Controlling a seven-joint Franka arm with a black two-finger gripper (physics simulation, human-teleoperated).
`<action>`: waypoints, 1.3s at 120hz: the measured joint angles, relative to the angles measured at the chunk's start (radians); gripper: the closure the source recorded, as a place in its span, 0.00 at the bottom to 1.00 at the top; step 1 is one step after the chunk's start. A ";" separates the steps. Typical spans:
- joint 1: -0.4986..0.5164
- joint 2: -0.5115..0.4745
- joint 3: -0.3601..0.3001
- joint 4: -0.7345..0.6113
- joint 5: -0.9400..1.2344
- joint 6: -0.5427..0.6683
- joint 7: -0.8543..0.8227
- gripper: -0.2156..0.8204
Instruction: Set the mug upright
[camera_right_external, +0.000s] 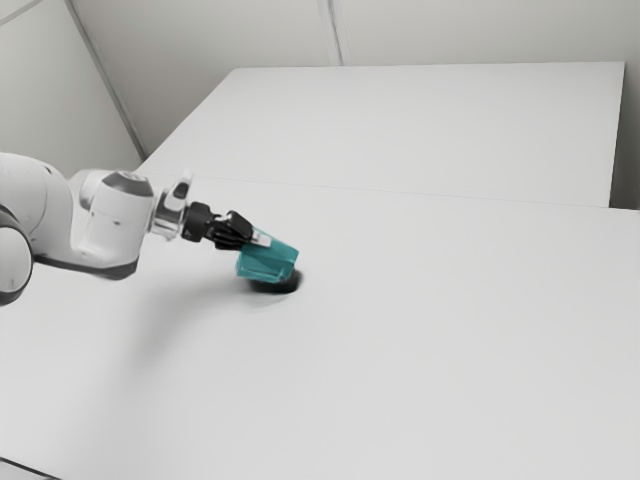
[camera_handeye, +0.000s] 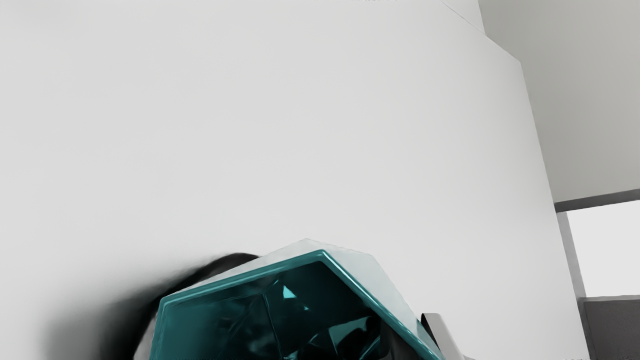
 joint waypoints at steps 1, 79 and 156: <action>0.000 0.000 -0.001 0.003 0.001 0.000 0.000 0.93; -0.015 -0.128 -0.108 0.121 0.725 -0.009 -0.311 0.96; -0.057 -0.265 -0.212 -0.032 1.090 0.064 -0.758 0.96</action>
